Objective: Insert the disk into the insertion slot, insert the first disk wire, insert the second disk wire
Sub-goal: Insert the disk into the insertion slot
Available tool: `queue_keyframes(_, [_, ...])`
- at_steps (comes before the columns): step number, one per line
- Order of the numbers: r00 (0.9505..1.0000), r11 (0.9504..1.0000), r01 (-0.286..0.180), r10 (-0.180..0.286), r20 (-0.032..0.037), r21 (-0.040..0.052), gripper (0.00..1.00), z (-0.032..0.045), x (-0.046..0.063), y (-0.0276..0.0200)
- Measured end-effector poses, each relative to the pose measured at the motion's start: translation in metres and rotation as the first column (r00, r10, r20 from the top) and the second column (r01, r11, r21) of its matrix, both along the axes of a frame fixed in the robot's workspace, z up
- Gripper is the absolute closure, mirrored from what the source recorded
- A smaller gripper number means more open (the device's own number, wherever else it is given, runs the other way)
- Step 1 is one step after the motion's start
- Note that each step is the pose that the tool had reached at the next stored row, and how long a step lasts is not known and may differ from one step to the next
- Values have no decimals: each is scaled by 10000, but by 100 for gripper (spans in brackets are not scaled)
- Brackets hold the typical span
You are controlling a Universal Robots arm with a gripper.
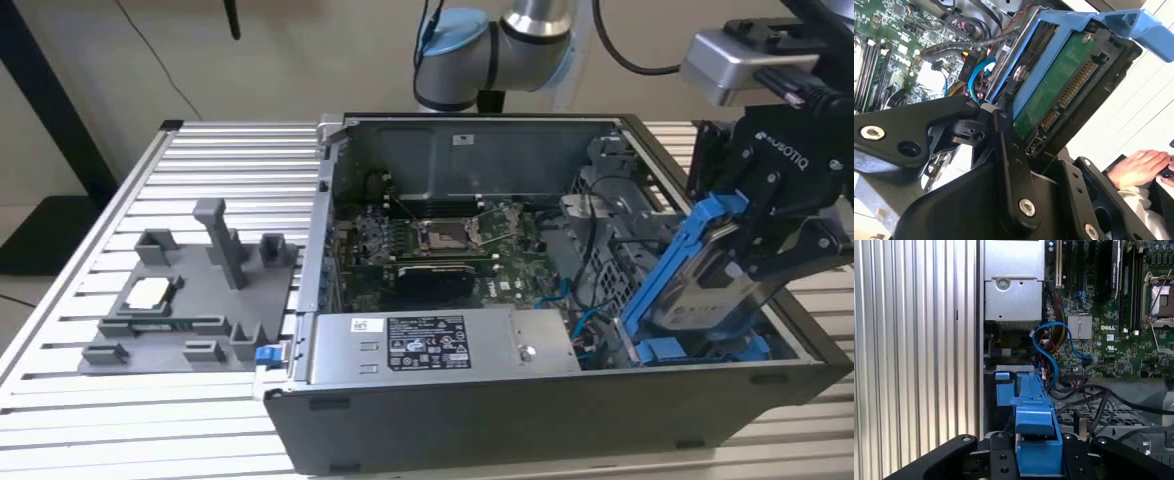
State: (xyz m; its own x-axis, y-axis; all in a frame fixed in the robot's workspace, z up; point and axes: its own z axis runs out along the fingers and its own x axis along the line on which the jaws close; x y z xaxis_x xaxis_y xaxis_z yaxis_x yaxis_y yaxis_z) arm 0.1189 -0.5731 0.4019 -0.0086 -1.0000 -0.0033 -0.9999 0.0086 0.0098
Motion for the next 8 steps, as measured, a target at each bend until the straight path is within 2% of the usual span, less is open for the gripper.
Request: queue_keyframes(8, [10000,10000,0,0,-1,10,67,-147,0,0])
